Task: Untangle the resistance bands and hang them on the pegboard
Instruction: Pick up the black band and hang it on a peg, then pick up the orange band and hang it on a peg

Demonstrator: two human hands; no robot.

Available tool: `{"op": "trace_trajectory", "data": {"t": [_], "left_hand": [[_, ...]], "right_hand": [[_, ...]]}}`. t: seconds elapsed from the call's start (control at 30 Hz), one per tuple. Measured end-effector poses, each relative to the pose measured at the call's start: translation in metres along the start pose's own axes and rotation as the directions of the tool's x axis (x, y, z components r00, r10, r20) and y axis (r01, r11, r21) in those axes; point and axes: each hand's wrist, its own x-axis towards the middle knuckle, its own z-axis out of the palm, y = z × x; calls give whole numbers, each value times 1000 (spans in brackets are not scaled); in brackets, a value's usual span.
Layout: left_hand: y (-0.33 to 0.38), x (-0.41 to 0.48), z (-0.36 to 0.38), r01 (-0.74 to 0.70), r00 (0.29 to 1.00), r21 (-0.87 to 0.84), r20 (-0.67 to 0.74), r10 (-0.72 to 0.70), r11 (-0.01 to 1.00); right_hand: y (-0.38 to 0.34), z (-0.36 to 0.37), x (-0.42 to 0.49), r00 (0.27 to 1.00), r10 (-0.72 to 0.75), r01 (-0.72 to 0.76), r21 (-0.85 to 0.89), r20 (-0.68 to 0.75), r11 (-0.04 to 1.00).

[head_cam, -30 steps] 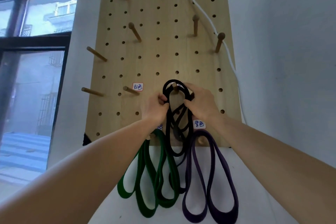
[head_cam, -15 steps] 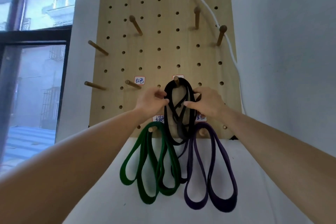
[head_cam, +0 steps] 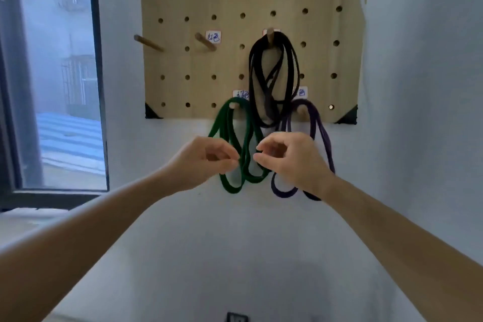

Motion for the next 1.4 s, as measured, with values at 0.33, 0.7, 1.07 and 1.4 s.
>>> {"op": "trace_trajectory", "data": {"t": [0.33, 0.7, 1.07, 1.4], "left_hand": [[-151, -202, 141, 400, 891, -17, 239, -385, 916], [-252, -388, 313, 790, 569, -35, 413, -711, 612], [-263, -504, 450, 907, 294, 51, 632, -717, 417], [-265, -530, 473, 963, 234, -40, 621, -748, 268]], "right_hand": [[61, 162, -182, 729, 279, -363, 6, 625, 932], [160, 311, -385, 100, 501, -503, -391, 860, 771], [223, 345, -566, -38, 760, -673, -579, 649, 460], [237, 356, -604, -125, 804, -742, -593, 582, 314]]}}
